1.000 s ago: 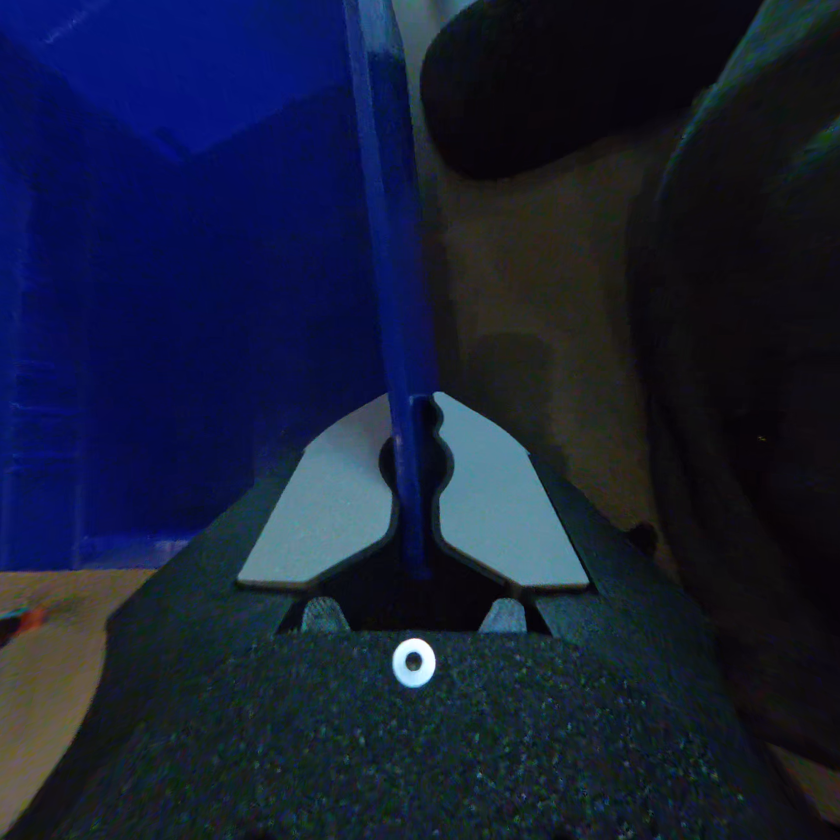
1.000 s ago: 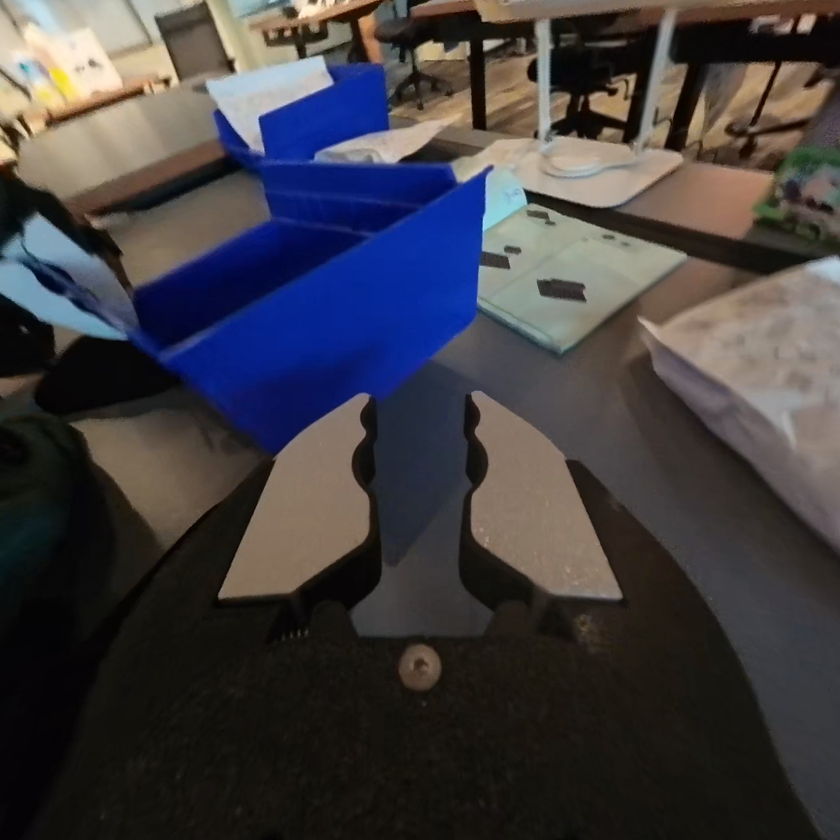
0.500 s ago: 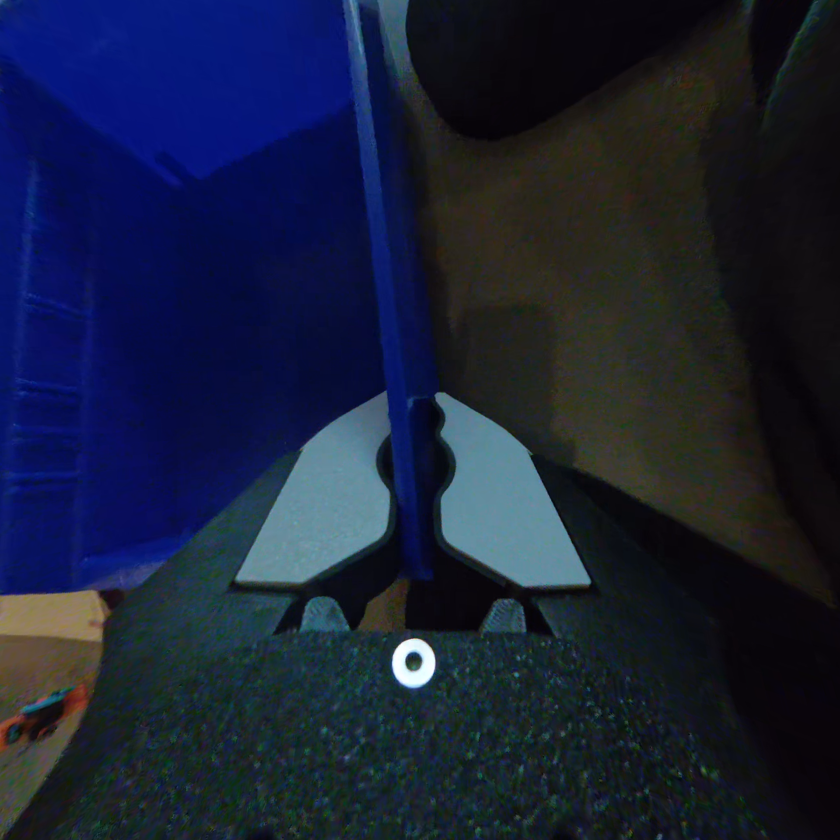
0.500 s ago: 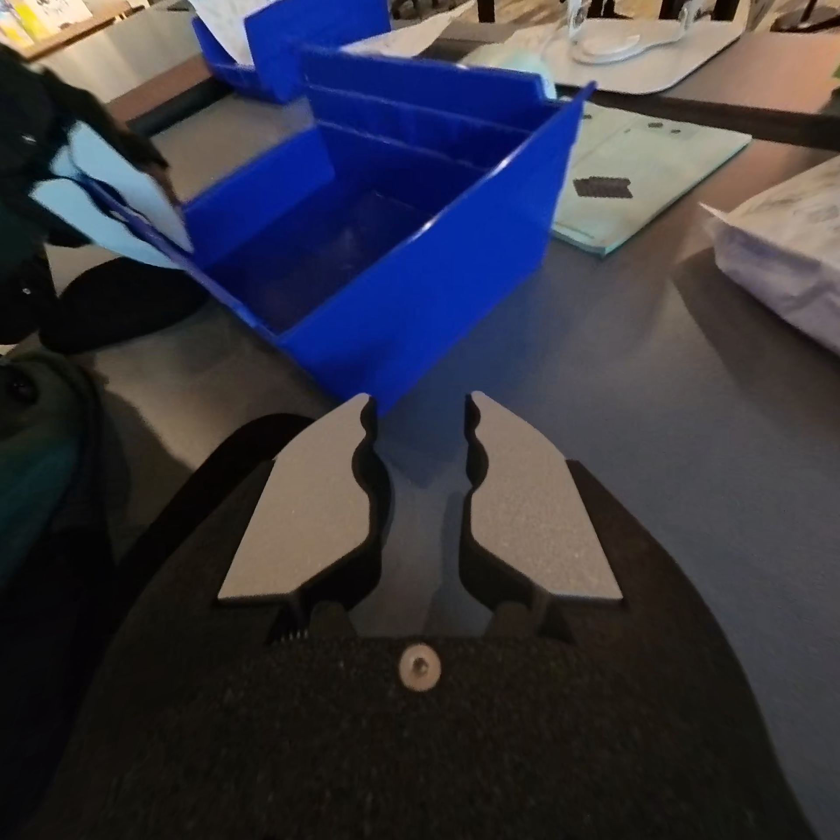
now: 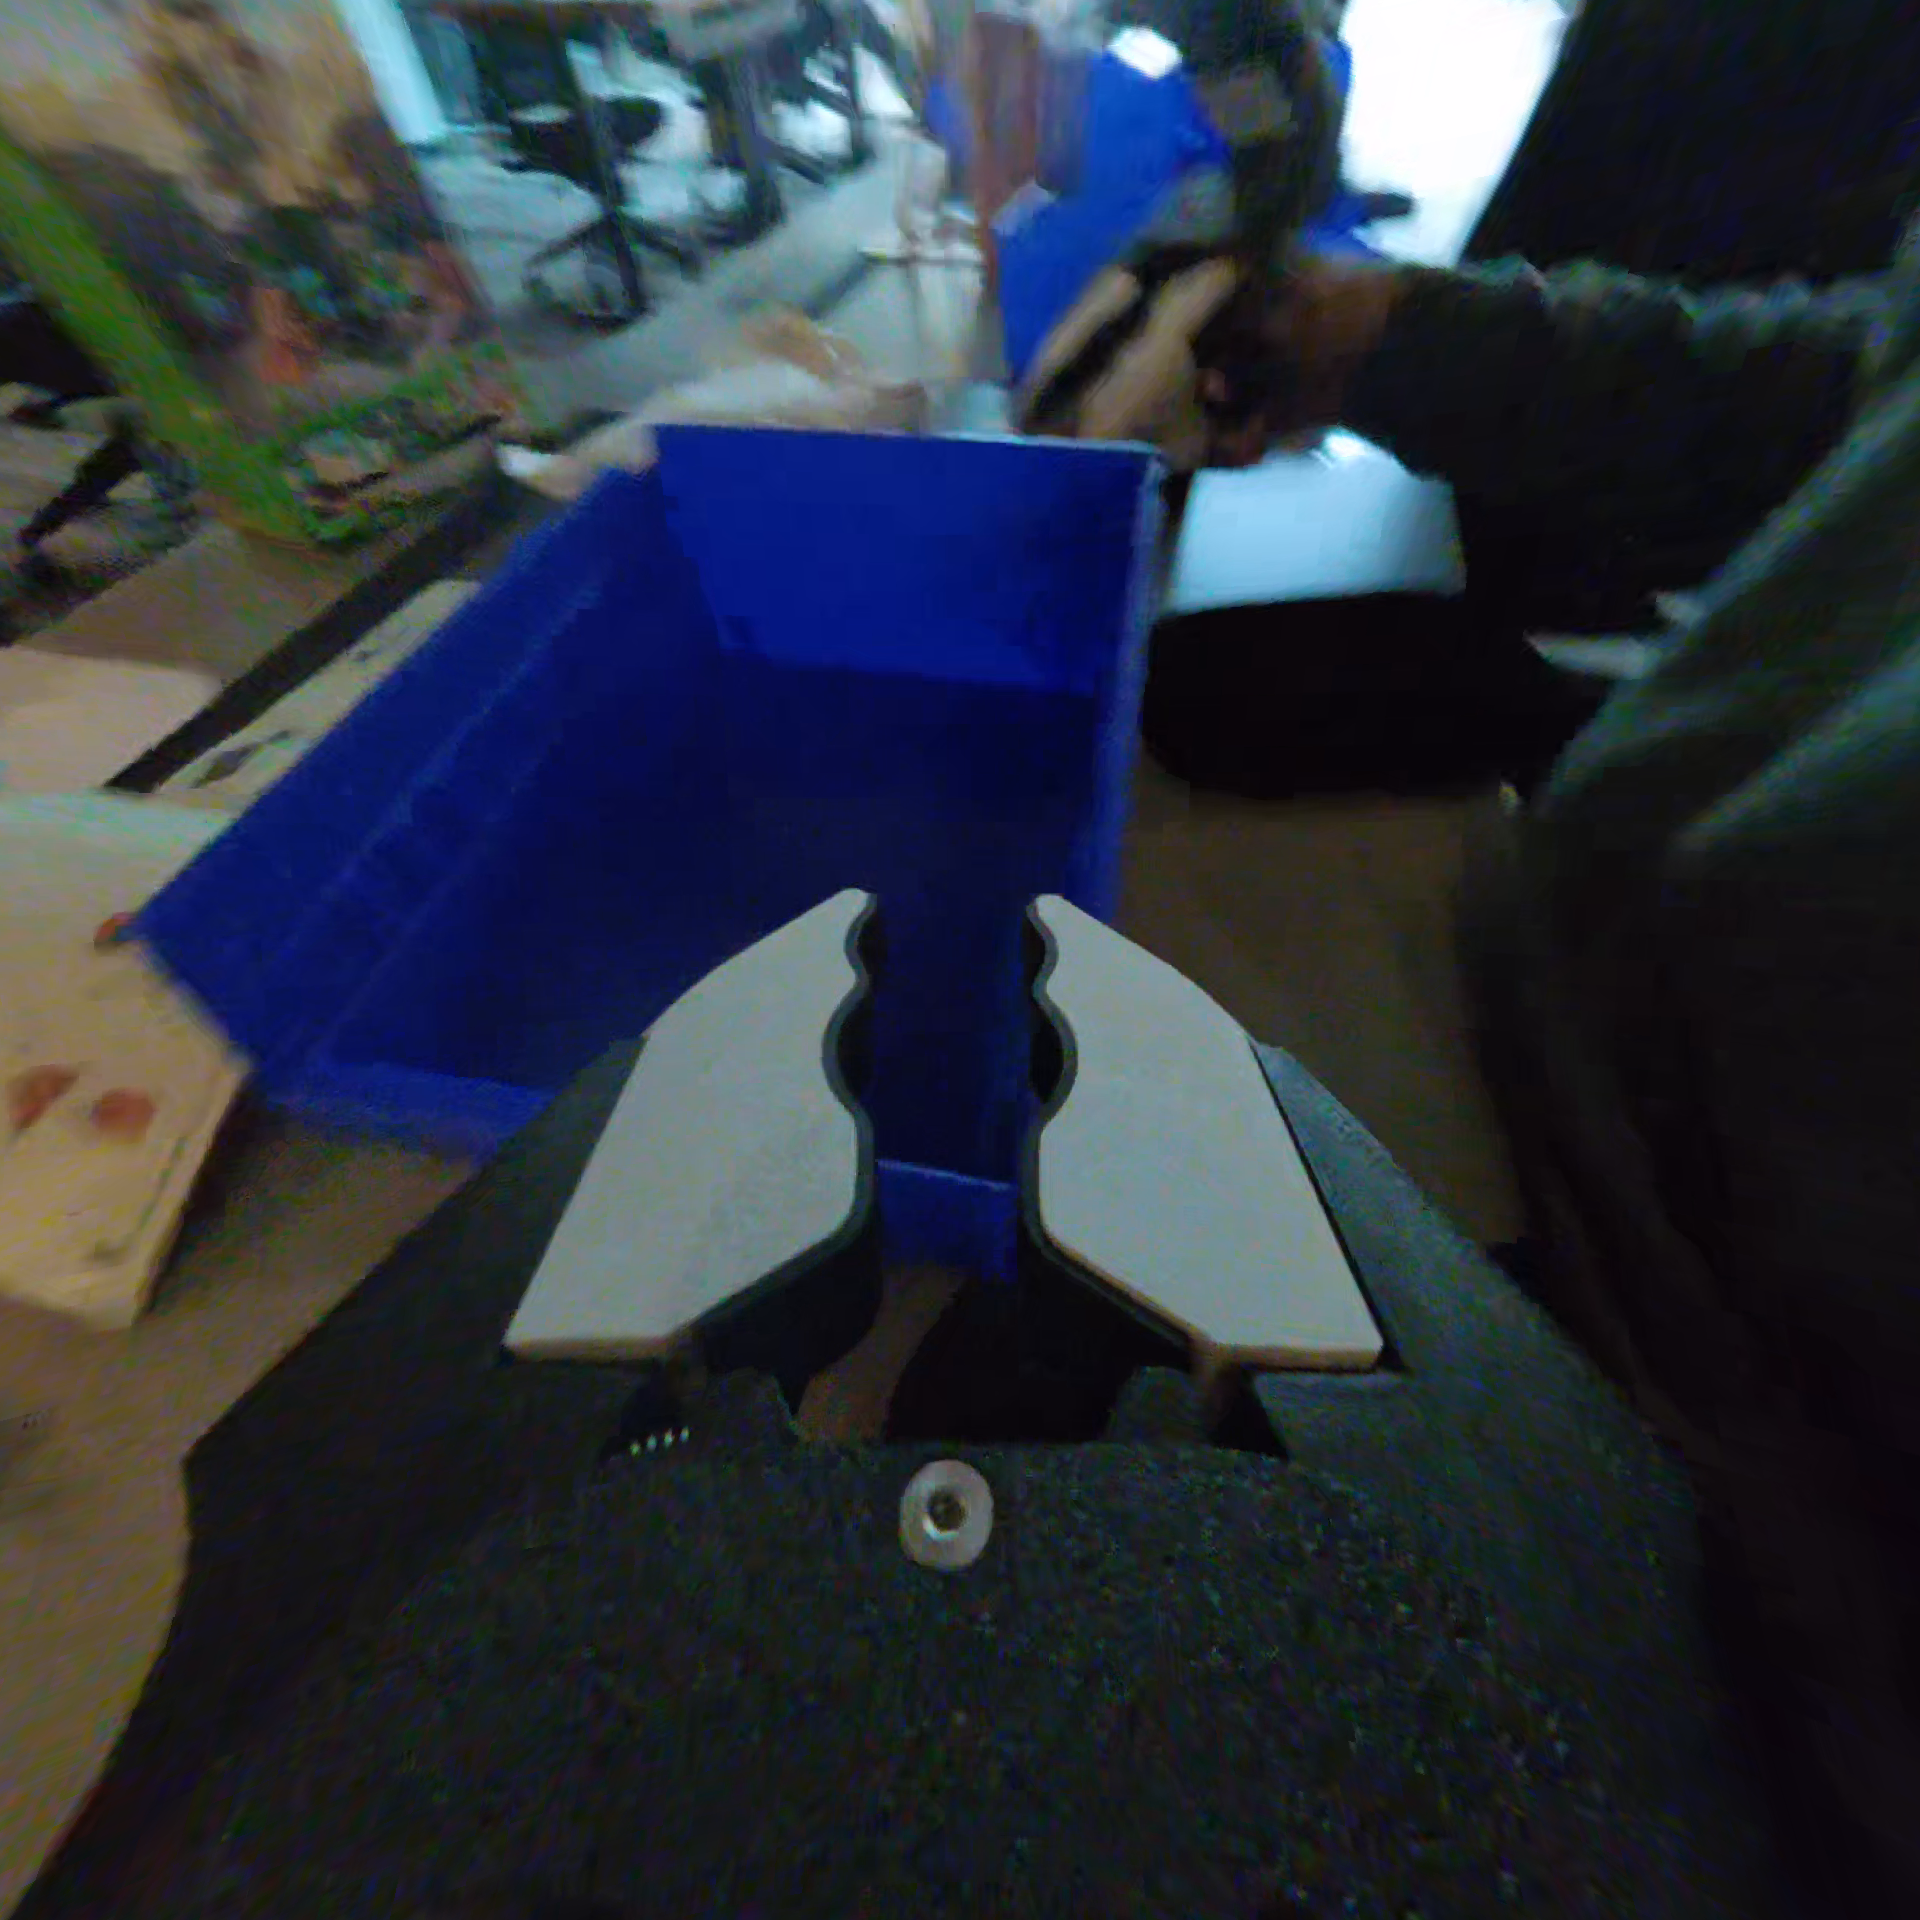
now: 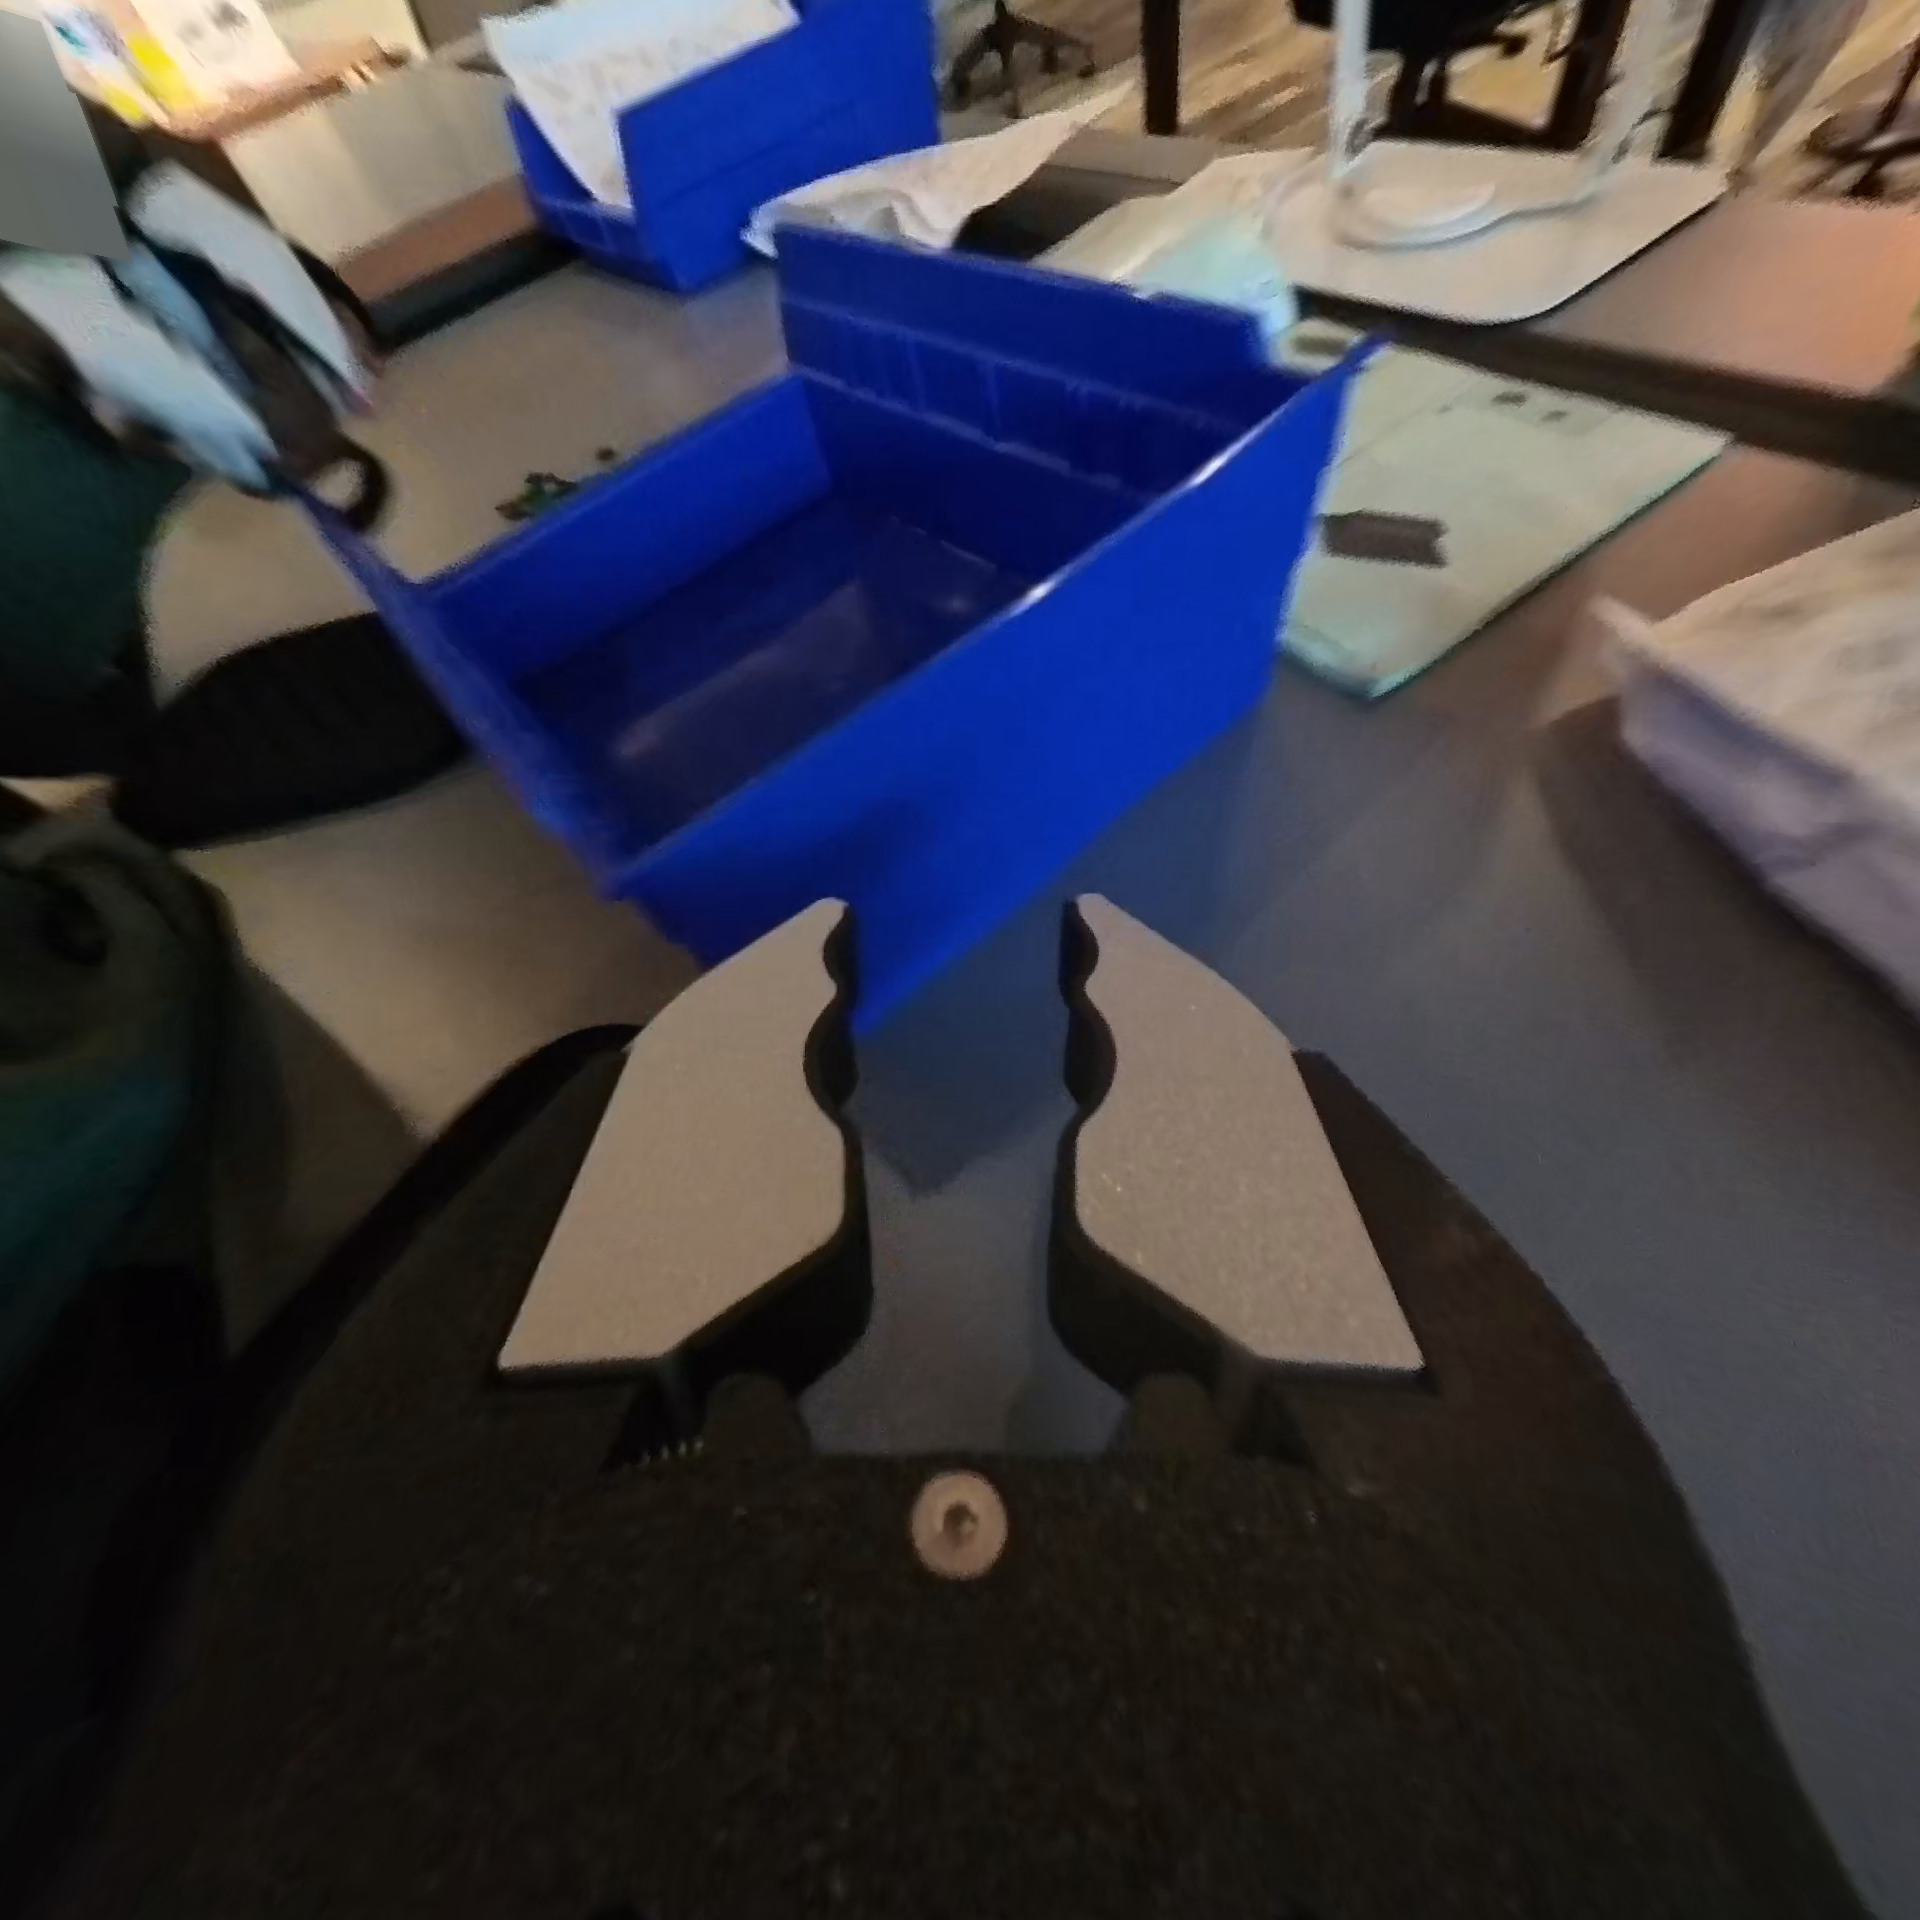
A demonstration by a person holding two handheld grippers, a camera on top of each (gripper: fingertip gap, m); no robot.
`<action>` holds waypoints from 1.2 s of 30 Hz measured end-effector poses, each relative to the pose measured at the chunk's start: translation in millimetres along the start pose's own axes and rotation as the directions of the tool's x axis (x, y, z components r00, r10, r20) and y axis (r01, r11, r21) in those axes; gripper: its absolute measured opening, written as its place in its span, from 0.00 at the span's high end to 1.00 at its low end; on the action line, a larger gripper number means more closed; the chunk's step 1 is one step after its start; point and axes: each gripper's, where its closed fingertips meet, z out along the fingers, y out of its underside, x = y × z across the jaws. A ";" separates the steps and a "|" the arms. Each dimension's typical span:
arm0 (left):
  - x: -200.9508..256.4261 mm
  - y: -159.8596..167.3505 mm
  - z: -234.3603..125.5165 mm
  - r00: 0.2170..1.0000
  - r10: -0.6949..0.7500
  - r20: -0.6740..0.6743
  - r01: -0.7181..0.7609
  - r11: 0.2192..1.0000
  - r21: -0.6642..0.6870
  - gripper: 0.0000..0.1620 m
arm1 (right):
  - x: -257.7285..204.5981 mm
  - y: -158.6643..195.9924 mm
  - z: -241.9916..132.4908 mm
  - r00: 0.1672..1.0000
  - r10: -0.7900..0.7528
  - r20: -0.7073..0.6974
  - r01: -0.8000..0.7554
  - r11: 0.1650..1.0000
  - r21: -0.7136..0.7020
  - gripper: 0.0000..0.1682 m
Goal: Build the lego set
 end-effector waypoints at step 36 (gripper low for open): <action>-88.6 38.9 -14.1 0.891 -0.343 0.297 0.362 0.932 -0.009 0.82 | 207.2 11.9 -81.0 0.878 0.087 -0.471 -0.154 0.982 -0.107 0.82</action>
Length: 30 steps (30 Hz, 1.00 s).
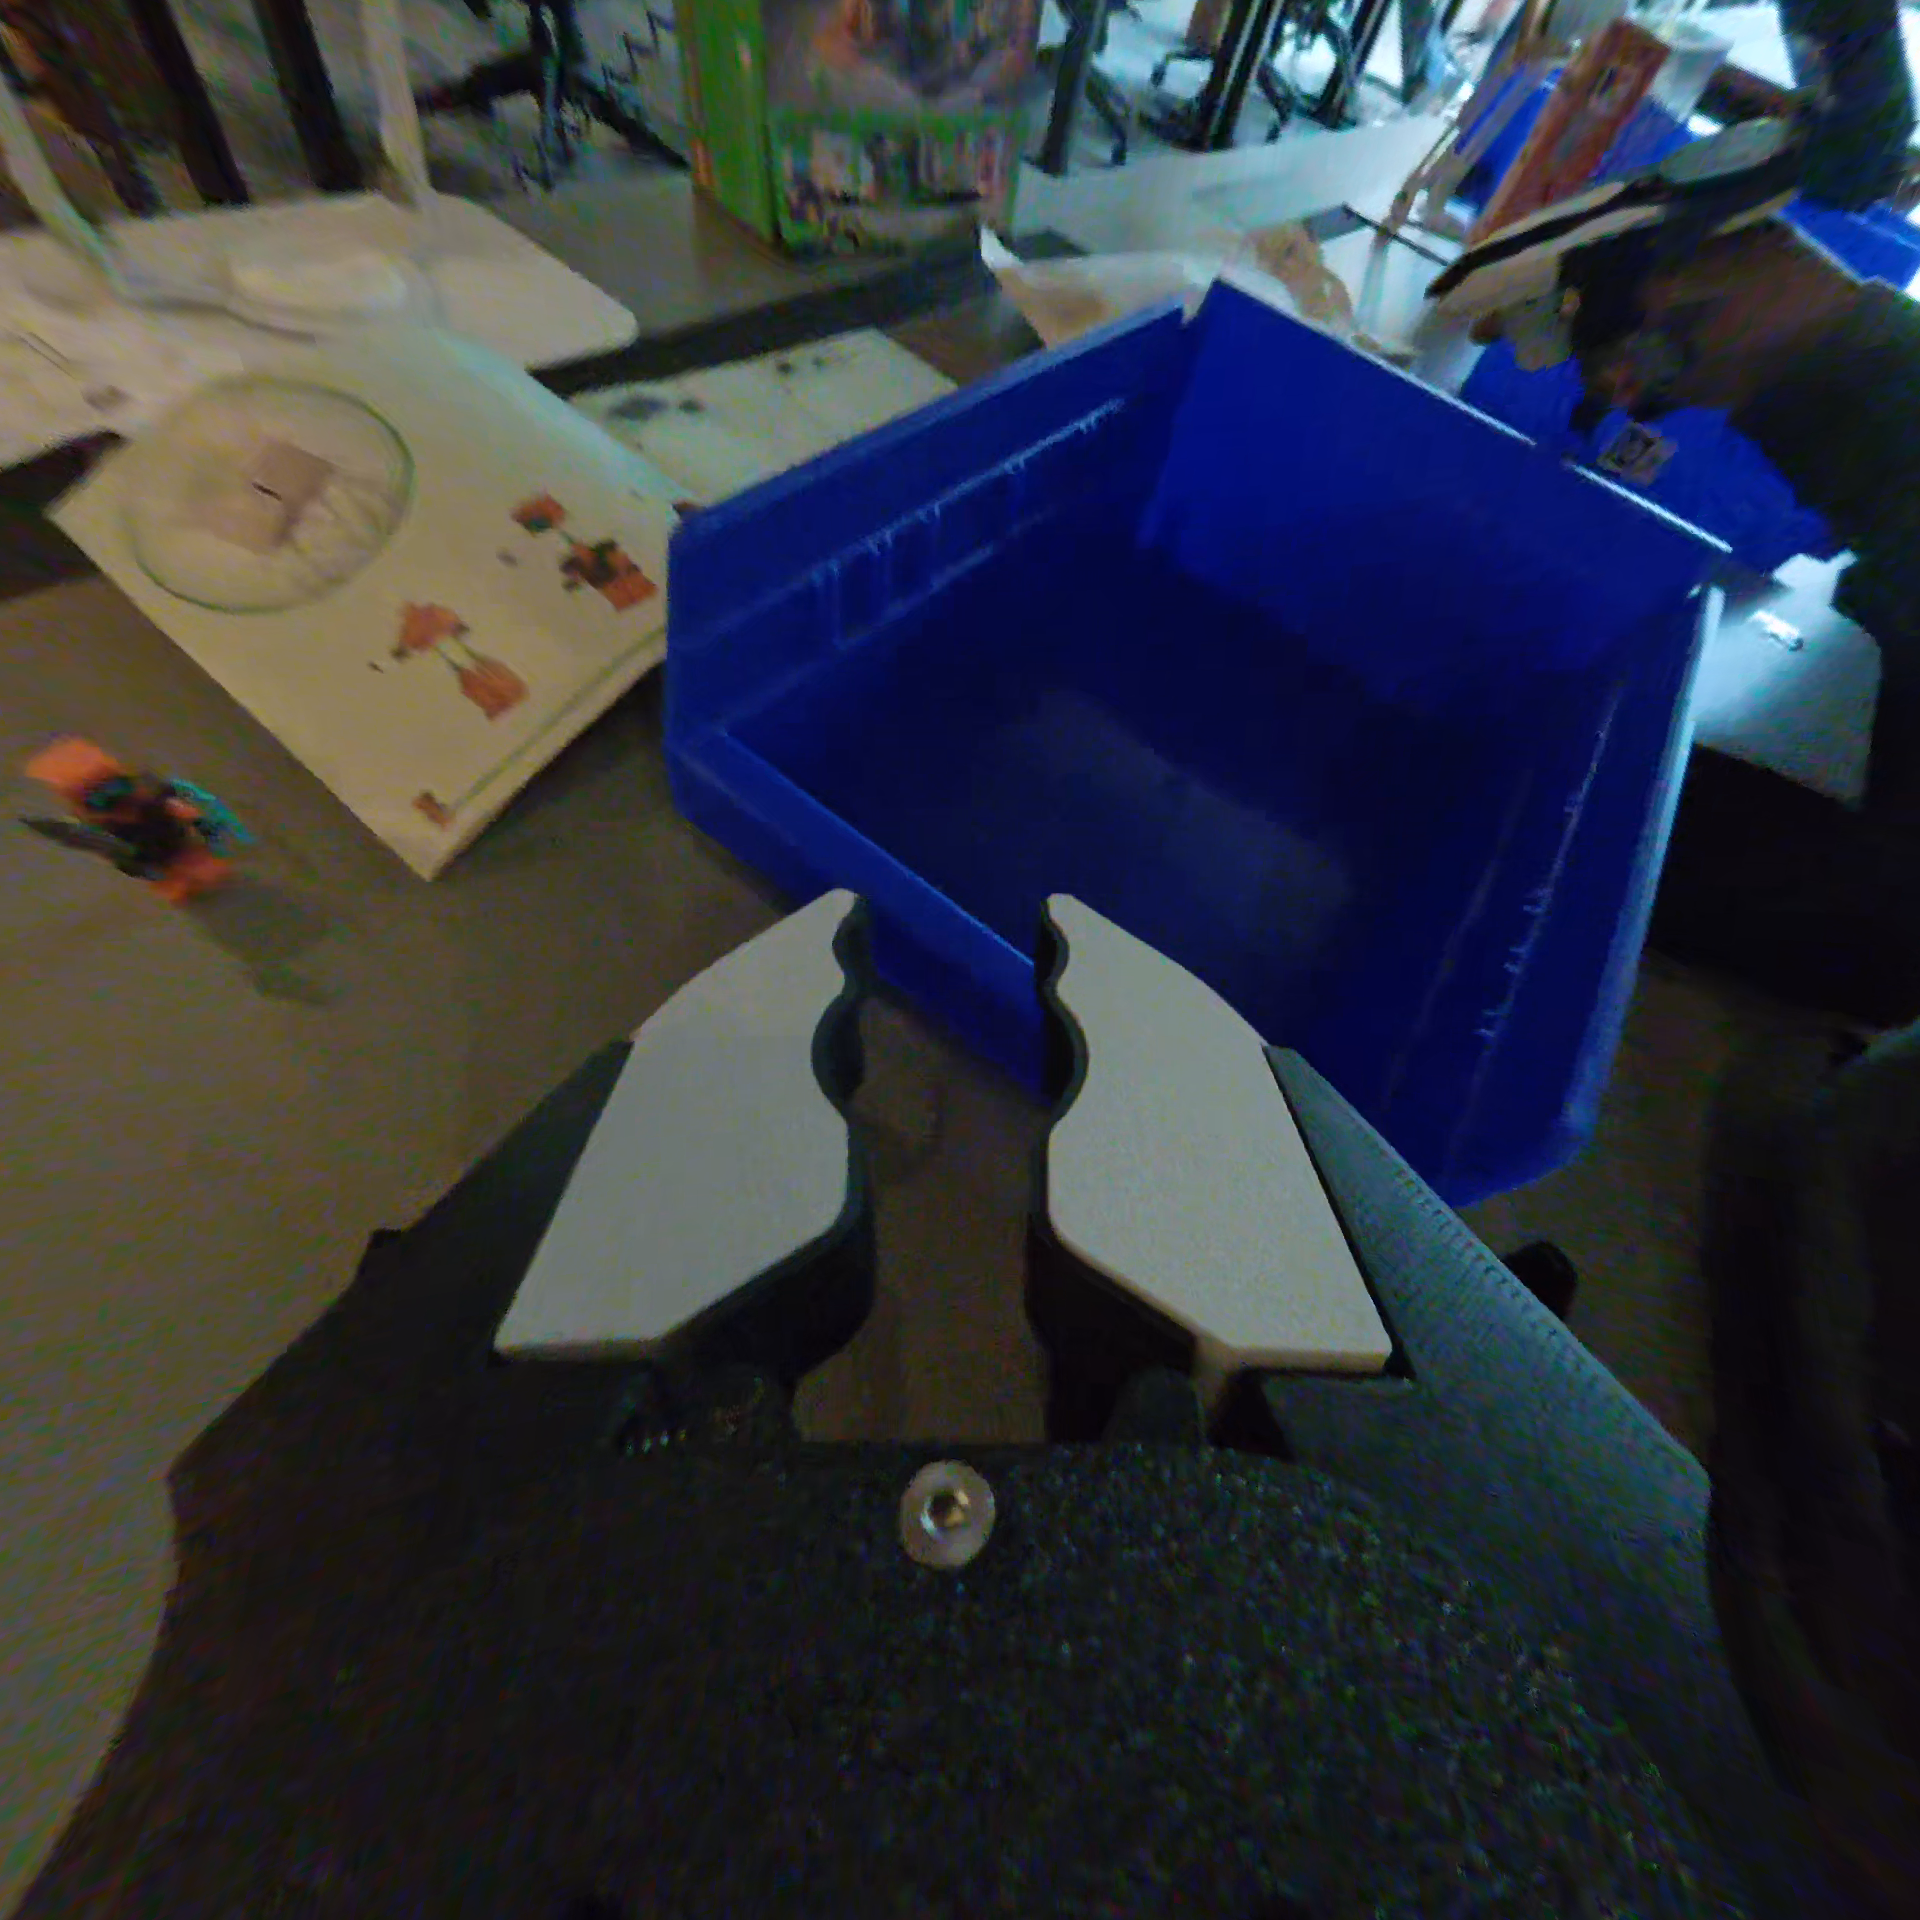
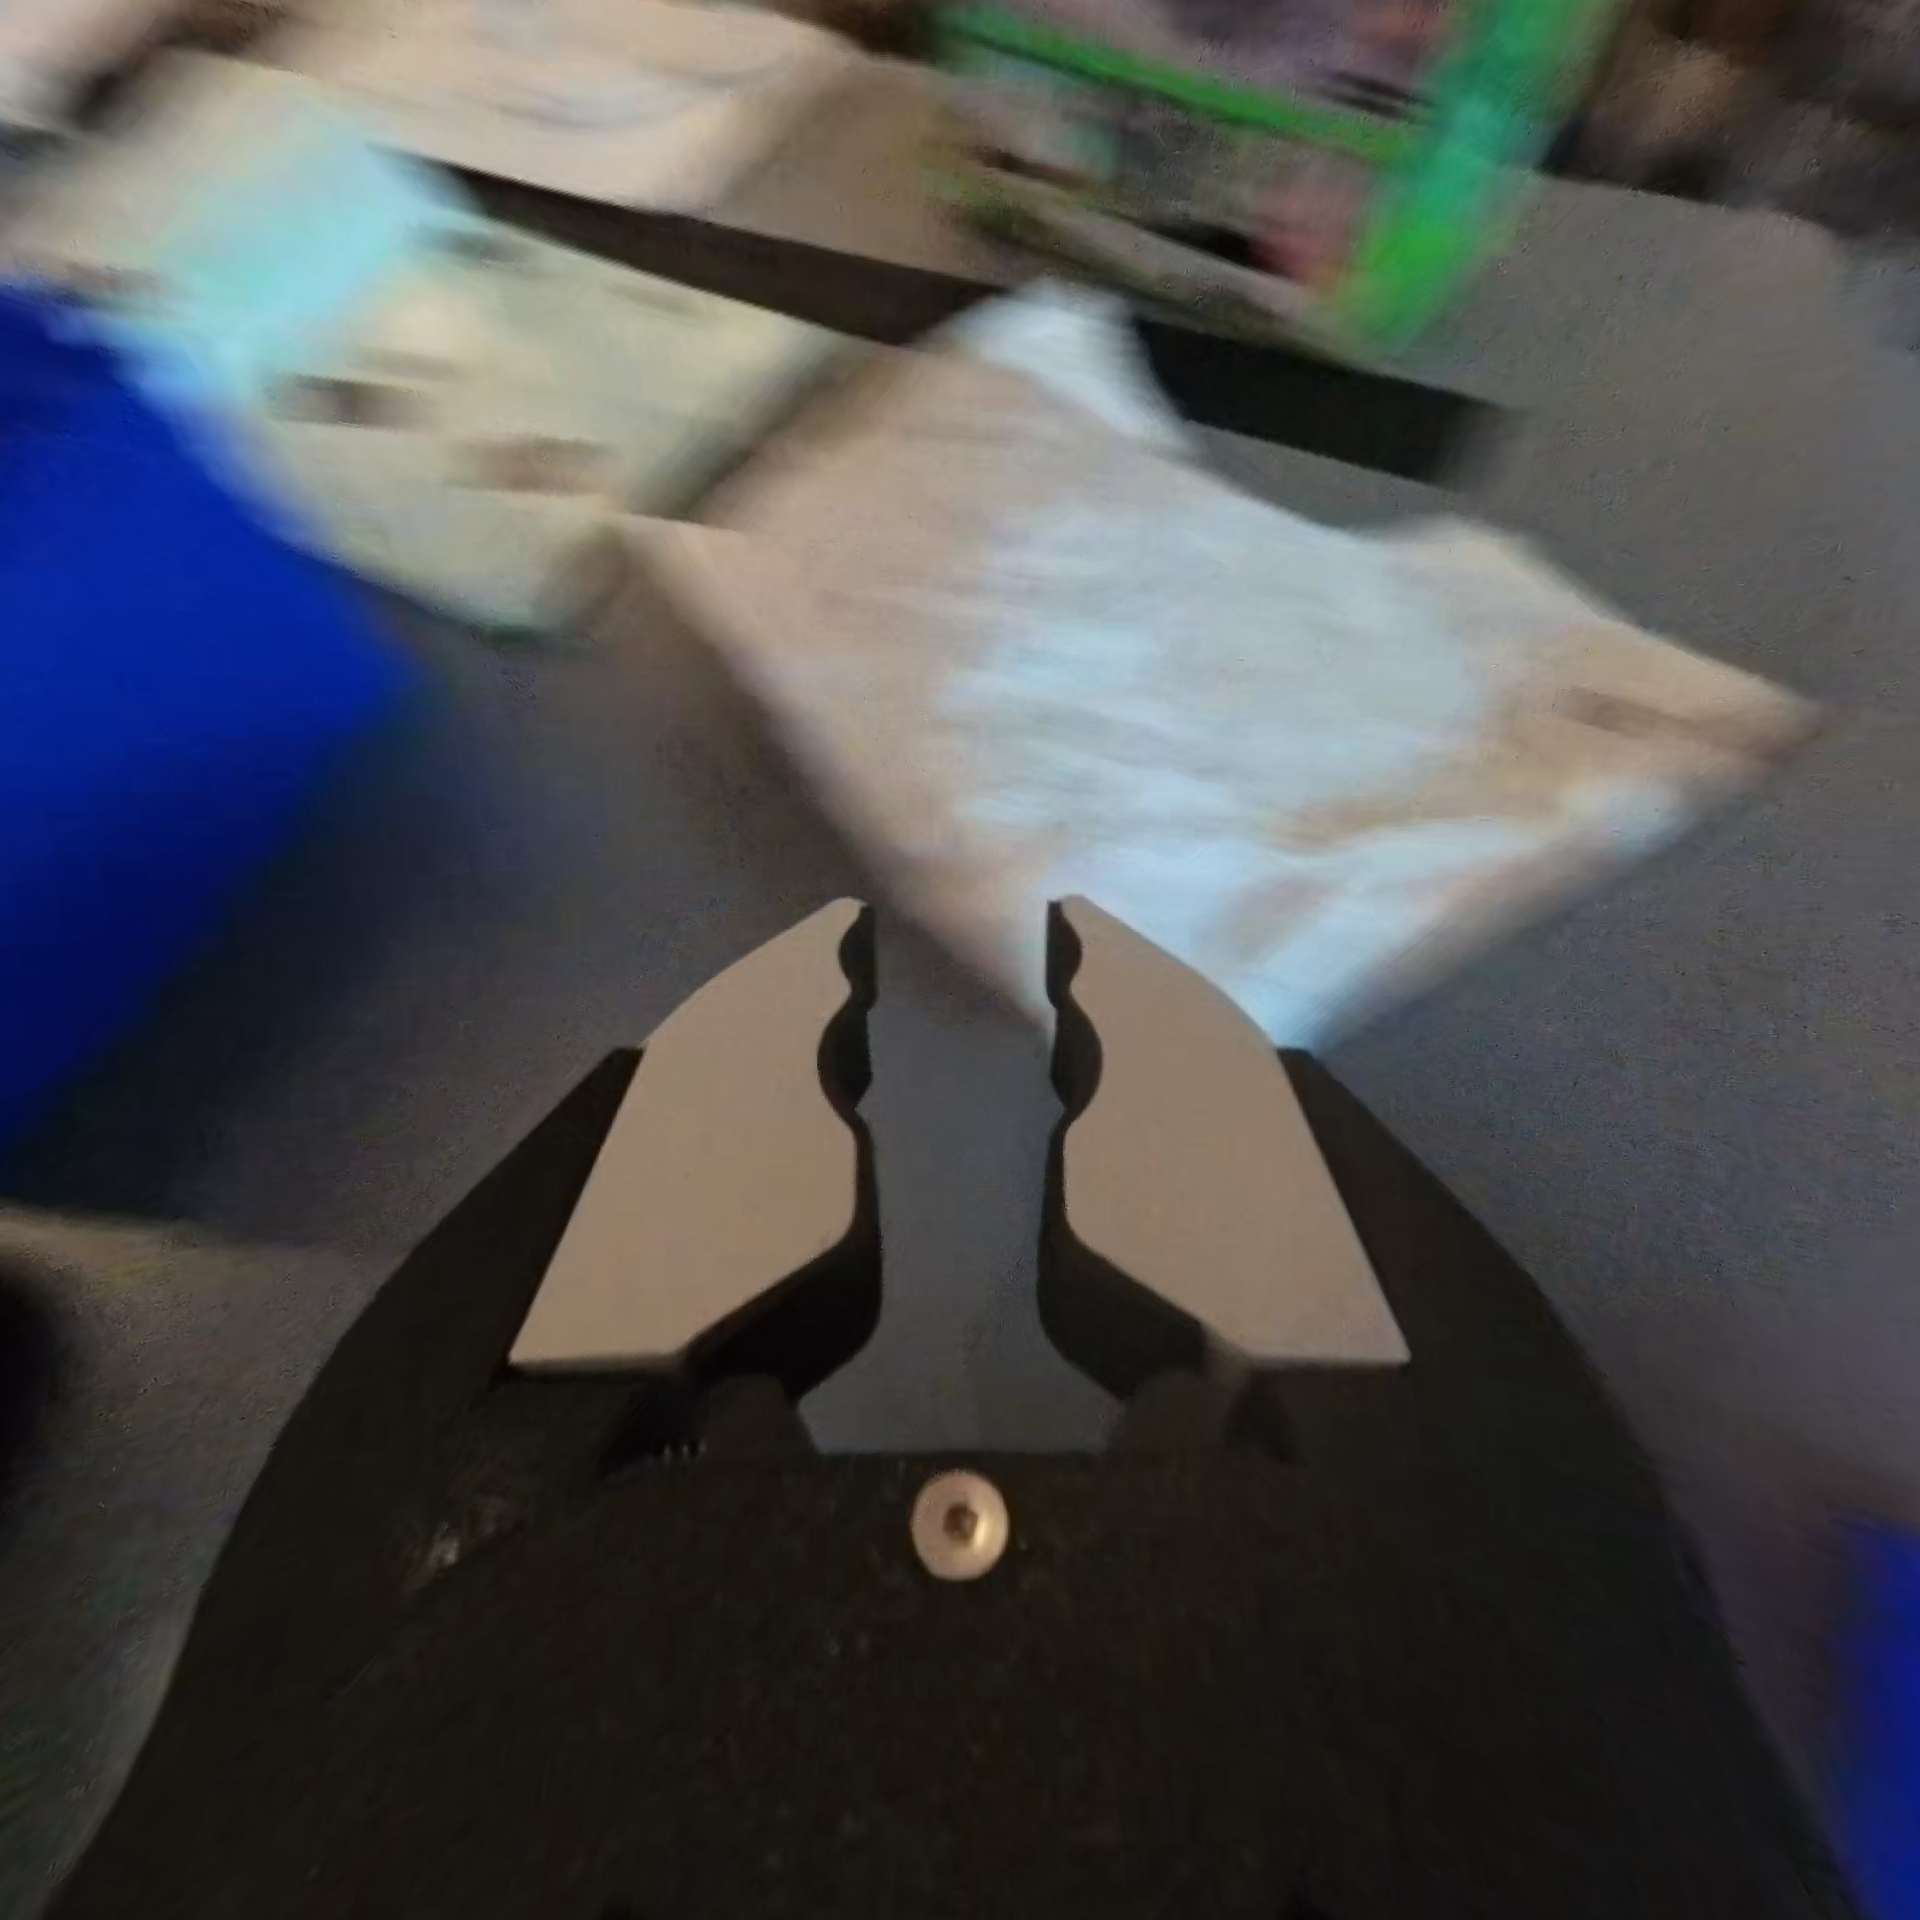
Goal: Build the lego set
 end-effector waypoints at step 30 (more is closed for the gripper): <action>97.5 -109.8 87.4 0.856 0.479 -0.196 -0.491 0.871 -0.015 0.81 | -28.1 -74.0 -27.3 0.945 -0.207 0.253 0.092 0.911 0.401 1.00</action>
